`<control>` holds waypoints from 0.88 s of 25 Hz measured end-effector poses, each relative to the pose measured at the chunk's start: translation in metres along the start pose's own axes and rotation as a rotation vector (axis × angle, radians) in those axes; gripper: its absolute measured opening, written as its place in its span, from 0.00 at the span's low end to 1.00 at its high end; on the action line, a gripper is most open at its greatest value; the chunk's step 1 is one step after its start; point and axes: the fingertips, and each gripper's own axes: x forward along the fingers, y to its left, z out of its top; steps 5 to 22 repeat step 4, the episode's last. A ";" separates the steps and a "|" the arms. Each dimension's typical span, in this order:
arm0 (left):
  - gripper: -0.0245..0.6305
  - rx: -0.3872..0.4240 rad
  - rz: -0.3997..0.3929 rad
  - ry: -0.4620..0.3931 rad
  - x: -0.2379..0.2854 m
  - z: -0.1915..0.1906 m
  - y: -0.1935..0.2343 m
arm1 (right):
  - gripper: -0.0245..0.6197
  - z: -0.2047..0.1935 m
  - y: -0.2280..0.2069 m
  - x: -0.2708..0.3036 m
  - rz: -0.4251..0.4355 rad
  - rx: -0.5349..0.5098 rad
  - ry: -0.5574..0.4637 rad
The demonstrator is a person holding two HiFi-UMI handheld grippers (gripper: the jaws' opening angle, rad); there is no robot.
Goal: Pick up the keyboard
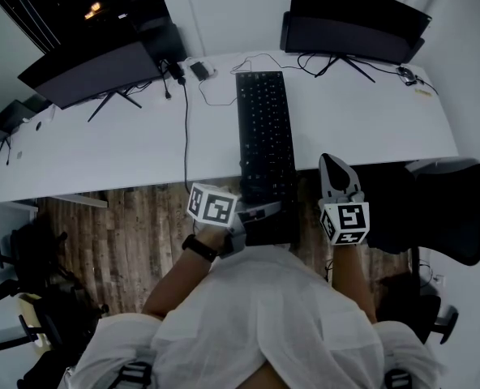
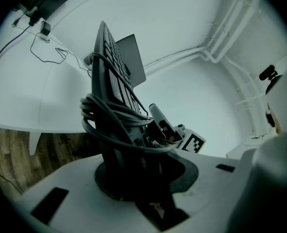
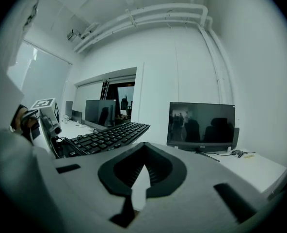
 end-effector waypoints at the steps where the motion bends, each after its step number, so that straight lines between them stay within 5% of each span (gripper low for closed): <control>1: 0.19 -0.001 -0.002 0.000 0.001 0.001 0.001 | 0.04 -0.001 0.000 0.001 0.002 0.000 0.001; 22: 0.19 -0.002 -0.008 0.003 0.003 0.003 0.002 | 0.04 -0.002 -0.002 0.005 0.003 0.001 0.004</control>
